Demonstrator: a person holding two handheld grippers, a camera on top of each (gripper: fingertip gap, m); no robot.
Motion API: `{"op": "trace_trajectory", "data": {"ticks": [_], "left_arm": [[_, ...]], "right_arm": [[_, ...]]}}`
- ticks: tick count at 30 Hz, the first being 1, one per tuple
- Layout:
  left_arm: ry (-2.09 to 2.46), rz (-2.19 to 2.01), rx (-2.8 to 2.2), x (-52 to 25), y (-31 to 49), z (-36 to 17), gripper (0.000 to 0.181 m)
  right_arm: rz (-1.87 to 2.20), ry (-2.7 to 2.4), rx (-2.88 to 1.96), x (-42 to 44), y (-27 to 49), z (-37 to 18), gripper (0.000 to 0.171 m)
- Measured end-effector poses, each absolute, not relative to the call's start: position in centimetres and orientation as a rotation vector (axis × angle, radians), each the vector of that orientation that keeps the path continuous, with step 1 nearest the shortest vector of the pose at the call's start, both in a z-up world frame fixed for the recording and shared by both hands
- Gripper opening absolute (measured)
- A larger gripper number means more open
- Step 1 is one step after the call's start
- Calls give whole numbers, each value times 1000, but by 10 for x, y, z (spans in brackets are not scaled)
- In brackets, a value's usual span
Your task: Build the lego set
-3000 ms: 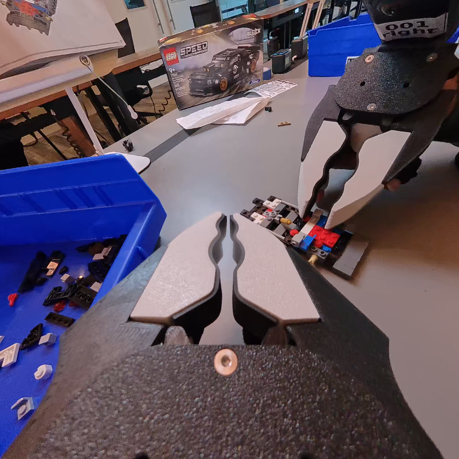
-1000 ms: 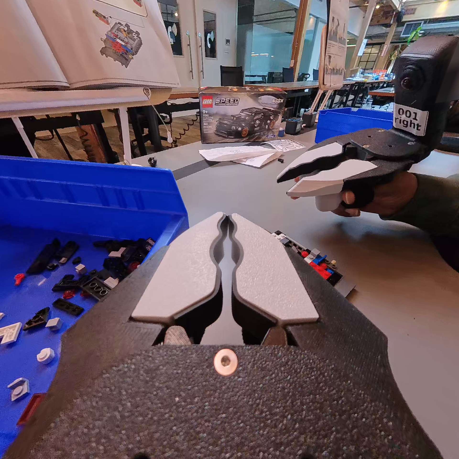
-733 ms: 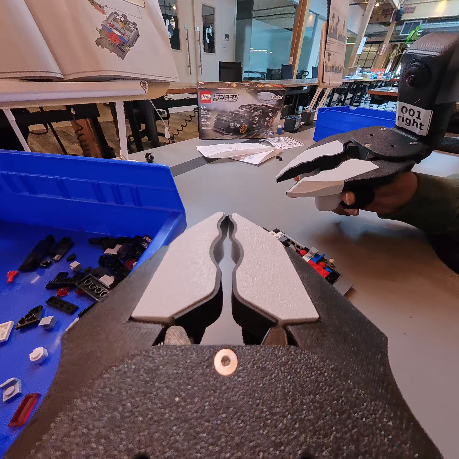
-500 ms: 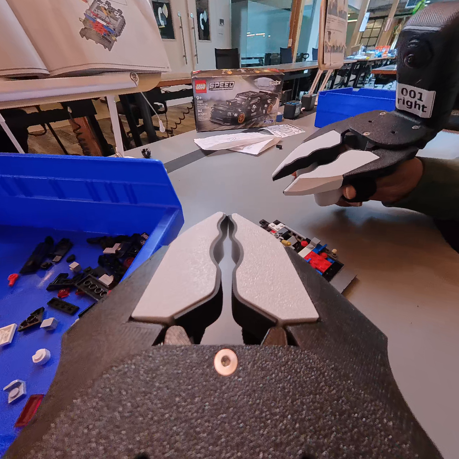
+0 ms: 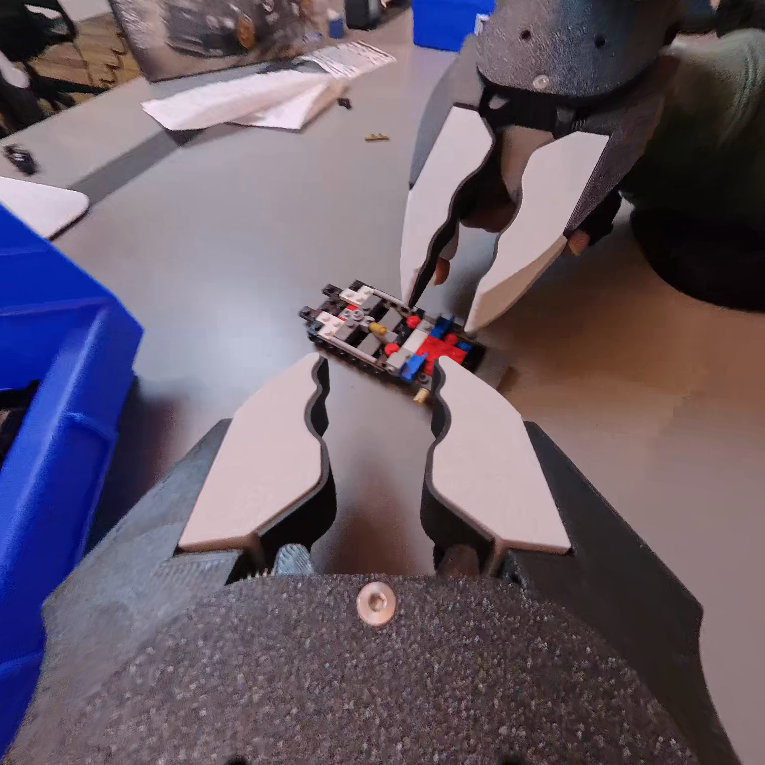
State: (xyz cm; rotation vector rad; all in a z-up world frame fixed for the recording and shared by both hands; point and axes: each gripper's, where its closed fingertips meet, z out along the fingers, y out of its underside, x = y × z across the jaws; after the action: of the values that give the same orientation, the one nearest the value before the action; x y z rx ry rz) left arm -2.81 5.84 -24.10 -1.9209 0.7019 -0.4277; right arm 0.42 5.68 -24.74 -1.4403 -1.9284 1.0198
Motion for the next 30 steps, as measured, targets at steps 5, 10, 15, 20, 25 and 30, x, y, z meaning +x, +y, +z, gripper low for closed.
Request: {"op": "trace_trajectory", "data": {"ticks": [5, 10, 15, 20, 25, 30], "left_arm": [[844, -414, -1951, -14, 52, -253, 53], [1052, -393, -1938, -3, 56, -265, 62], [1166, -498, -1954, 6, 55, -269, 52], [1135, -535, -1969, 6, 54, -270, 55], [1132, -538, -1973, 6, 53, -270, 55], [1125, -541, -1978, 4, 54, -270, 55]], "right_arm": [[842, -2038, -1395, 3, 51, -258, 35], [814, -2085, -1425, 0, 53, -267, 34], [782, -2103, -1444, 0, 55, -267, 32], [752, -2127, -1438, 0, 54, -267, 31], [778, -2121, -1465, -1, 54, -268, 31], [889, -2072, -1524, -2, 55, -267, 30]]}}
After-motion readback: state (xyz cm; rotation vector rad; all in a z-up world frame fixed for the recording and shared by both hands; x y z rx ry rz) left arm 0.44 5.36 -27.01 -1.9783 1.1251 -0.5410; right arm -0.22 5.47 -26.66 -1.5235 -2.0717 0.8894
